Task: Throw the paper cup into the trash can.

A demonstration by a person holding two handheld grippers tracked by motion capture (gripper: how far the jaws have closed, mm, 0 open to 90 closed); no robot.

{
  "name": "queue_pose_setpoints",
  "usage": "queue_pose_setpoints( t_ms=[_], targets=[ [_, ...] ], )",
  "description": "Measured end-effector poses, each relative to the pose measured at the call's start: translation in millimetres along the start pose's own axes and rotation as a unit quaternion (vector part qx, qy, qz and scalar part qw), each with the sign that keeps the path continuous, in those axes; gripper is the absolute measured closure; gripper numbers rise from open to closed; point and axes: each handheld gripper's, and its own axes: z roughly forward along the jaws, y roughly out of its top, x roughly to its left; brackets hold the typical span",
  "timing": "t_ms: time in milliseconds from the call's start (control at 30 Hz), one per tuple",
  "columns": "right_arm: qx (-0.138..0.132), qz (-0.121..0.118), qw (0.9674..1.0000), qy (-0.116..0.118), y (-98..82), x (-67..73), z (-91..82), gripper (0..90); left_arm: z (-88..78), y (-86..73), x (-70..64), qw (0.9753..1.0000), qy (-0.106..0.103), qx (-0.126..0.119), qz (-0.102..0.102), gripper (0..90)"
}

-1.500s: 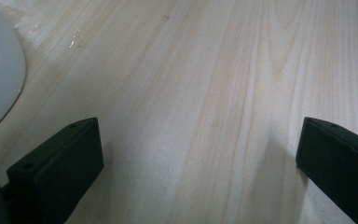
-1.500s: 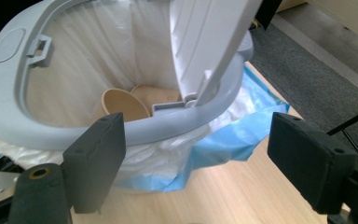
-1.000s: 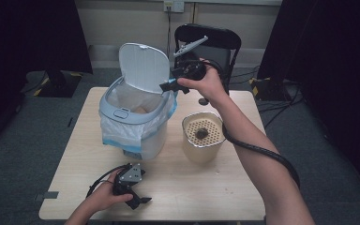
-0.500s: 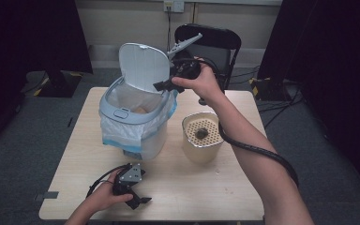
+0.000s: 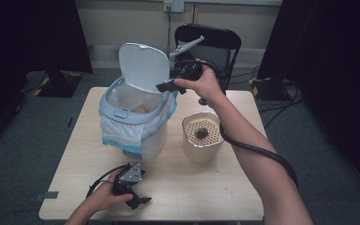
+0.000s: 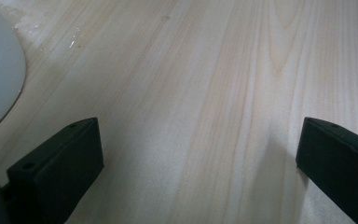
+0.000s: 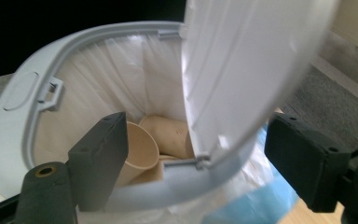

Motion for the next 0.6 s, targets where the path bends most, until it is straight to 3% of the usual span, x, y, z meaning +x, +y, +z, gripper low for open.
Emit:
queue_pose_setpoints(
  t_ms=[267, 600],
  targets=[
    [-0.001, -0.01, 0.9999, 0.009, 9.9, 10.2, 0.3, 21.0, 0.3, -0.2, -0.2, 1.0, 0.0, -0.002, -0.001, 0.0],
    [-0.022, -0.027, 0.9992, 0.021, 25.2, 32.7, -14.4, 18.9, -0.1, 0.0, -0.2, 1.0, 0.002, 0.0, 0.0, 0.0]
  ],
)
